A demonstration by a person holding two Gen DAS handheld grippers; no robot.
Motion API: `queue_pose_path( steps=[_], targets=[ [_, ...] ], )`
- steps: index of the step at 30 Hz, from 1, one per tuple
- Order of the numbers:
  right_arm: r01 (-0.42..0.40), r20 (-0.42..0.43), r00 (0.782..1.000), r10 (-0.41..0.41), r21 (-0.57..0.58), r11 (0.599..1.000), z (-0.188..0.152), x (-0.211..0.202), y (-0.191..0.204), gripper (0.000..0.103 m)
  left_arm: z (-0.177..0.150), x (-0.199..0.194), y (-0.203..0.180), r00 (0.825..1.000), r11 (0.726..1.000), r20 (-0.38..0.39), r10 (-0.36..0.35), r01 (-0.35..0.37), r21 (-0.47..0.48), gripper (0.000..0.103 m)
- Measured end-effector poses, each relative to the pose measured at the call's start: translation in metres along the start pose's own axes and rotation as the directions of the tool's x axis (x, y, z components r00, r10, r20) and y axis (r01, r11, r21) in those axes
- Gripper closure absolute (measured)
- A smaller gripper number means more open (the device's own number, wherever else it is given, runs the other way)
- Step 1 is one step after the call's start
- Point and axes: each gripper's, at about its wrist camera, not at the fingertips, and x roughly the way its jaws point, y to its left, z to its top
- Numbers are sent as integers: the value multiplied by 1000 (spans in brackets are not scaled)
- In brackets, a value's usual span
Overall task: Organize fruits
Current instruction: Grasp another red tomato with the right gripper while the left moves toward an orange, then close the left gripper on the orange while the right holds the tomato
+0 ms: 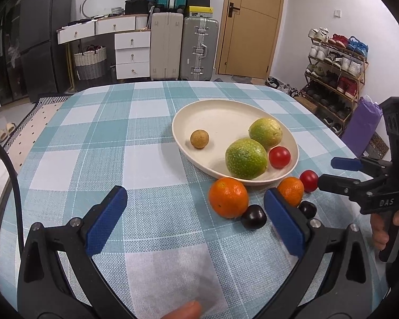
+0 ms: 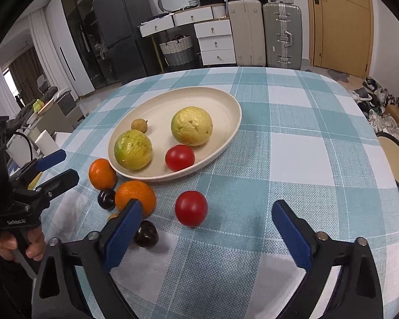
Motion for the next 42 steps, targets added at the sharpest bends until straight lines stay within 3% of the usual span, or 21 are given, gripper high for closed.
queue_pose_path(
  steps=[2, 5, 16, 29, 35, 42],
  targets=[
    [-8, -20, 1000, 8, 11, 1000, -1, 5, -4, 23, 0, 1, 0, 1000, 1000, -2, 7, -7, 0, 1],
    [-6, -47, 999, 6, 6, 1000, -2, 12, -6, 32, 0, 2, 0, 1000, 1000, -9, 4, -4, 7, 0],
    [-30, -58, 998, 29, -21, 999, -1, 20, -1, 40, 0, 16, 0, 998, 1000, -65, -8, 7, -3, 1],
    [-30, -66, 997, 25, -74, 997, -4, 20, 13, 62, 4, 27, -3, 995, 1000, -94, -20, 18, -17, 1],
    [-48, -71, 997, 43, -64, 997, -5, 21, 14, 63, 5, 36, -3, 992, 999, -122, -32, 28, -32, 1],
    [-46, -68, 997, 42, -66, 997, -6, 21, 15, 66, 6, 44, -6, 986, 997, -153, -72, 70, -21, 31]
  ],
)
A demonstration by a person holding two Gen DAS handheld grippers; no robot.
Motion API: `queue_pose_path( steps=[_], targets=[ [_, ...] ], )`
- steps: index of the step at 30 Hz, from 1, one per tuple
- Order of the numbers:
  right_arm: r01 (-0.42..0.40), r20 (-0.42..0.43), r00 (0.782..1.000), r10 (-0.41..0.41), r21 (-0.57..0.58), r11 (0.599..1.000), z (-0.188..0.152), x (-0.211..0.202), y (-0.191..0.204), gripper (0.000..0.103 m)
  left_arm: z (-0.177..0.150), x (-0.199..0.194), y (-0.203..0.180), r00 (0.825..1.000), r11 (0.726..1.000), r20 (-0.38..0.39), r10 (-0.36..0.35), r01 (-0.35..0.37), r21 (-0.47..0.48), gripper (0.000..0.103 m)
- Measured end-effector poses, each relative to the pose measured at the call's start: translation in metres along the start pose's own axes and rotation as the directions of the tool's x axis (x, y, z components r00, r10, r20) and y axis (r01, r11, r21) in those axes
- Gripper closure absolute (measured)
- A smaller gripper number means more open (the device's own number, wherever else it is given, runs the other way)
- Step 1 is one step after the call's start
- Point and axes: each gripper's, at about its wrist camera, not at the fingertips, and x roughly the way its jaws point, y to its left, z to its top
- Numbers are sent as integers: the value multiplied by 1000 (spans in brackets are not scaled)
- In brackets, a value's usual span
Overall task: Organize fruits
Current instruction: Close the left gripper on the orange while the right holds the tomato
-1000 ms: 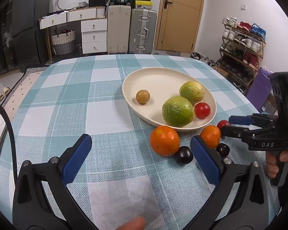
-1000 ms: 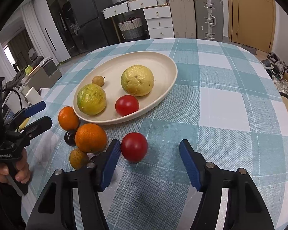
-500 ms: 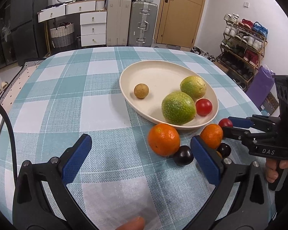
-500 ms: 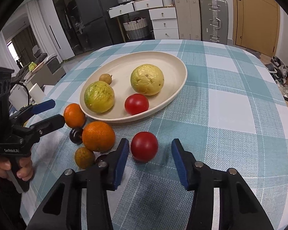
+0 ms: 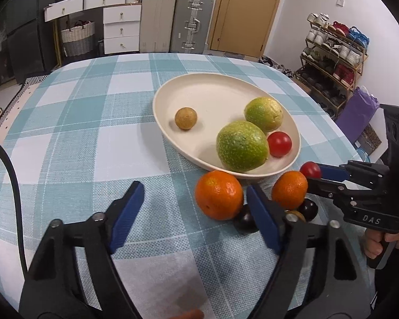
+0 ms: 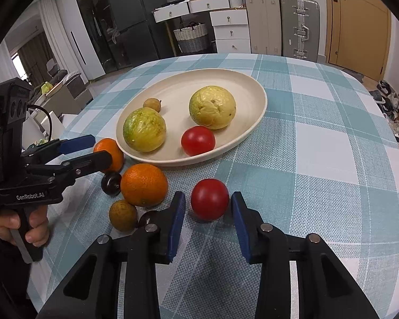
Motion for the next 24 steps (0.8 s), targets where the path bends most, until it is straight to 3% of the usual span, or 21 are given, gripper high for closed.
queue_pose_path(
  steps=[8, 24],
  targets=[
    [6, 3, 1000, -6, -3, 1000, 0, 0, 0, 74, 1, 8, -6, 996, 997, -33, -83, 83, 6, 66],
    [-13, 23, 1000, 13, 3, 1000, -1, -6, 0, 75, 3, -22, -7, 997, 998, 50, -65, 64, 22, 68]
  ],
)
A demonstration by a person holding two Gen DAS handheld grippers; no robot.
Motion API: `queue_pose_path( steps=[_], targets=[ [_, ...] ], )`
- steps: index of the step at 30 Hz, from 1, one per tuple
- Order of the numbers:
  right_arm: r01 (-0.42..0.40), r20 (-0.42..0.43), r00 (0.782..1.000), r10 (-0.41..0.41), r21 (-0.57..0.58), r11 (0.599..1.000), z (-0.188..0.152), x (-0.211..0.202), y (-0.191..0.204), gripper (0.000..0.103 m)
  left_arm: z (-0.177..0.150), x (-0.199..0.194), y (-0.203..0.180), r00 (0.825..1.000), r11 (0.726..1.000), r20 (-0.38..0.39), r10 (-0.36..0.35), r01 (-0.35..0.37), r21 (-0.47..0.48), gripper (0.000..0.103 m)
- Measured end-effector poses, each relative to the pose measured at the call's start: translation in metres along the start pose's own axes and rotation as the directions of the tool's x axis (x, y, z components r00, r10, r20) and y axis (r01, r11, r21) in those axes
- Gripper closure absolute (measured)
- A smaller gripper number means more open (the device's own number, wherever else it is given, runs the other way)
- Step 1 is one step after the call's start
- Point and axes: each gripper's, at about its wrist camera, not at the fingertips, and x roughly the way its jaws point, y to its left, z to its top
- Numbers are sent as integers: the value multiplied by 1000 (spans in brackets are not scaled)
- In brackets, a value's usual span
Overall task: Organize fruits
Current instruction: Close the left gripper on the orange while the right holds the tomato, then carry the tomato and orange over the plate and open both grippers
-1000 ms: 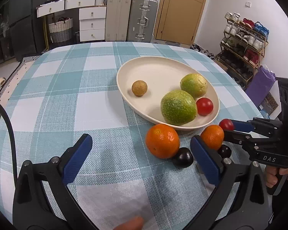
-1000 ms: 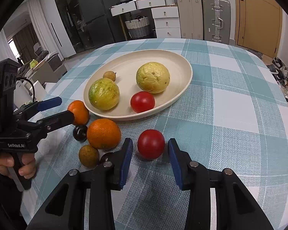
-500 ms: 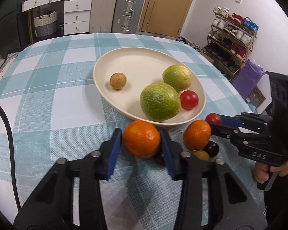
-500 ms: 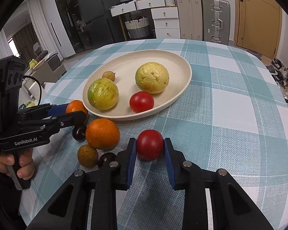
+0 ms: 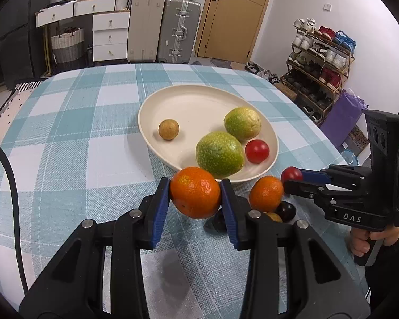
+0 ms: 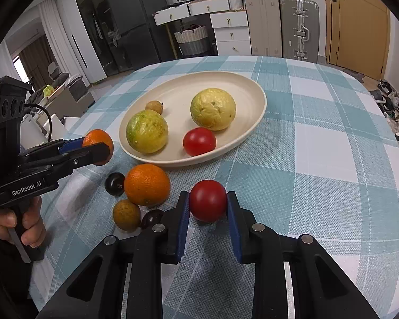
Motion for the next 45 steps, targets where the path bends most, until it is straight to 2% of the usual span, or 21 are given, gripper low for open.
queue_pose_path(
  steps=[11, 20, 34, 45],
  targets=[
    [-21, 93, 995, 20, 7, 1000, 12, -29, 5, 75, 18, -21, -3, 997, 999, 72, 18, -20, 31, 68],
    [-7, 114, 993, 6, 12, 1000, 31, -29, 3, 75, 36, -17, 1, 995, 999, 98, 33, -35, 27, 68],
    [14, 103, 994, -19, 44, 999, 49, -10, -13, 75, 51, 19, 9, 996, 998, 68, 53, -55, 32, 68],
    [20, 66, 998, -21, 23, 1000, 65, 14, -12, 75, 52, 42, 12, 998, 998, 37, 50, -51, 37, 68]
  ],
)
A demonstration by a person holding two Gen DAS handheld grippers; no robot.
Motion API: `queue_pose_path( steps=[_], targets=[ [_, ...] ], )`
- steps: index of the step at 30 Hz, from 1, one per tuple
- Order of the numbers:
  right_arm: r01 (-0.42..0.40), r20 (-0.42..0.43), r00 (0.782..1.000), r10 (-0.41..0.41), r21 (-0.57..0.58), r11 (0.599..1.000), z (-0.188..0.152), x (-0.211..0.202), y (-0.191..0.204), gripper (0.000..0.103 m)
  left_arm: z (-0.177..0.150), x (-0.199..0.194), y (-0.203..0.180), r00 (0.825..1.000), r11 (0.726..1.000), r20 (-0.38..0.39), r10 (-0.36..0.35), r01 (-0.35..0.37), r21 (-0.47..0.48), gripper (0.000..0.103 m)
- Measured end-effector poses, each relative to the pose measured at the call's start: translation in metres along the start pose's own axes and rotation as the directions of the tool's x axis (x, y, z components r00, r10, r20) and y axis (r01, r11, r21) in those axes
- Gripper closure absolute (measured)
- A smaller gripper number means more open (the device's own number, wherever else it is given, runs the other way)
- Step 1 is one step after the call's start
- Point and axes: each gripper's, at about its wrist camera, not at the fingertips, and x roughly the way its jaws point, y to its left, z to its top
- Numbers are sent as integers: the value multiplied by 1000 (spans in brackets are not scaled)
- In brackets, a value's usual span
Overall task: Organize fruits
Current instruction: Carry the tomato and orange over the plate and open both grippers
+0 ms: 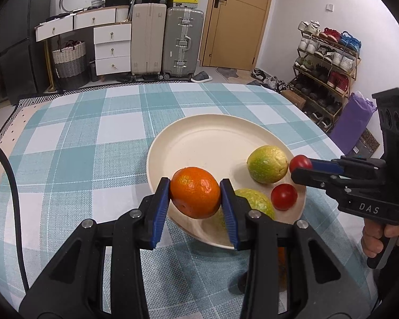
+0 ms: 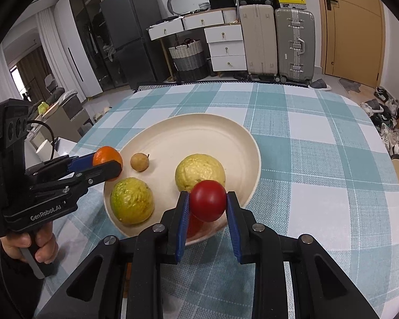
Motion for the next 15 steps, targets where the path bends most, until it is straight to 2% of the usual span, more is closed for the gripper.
queue_pose_path(
  steps=[15],
  targets=[
    [25, -21, 999, -24, 10, 1000, 13, 22, -7, 75, -3, 13, 2, 1000, 1000, -26, 1, -1, 1, 68]
  ],
)
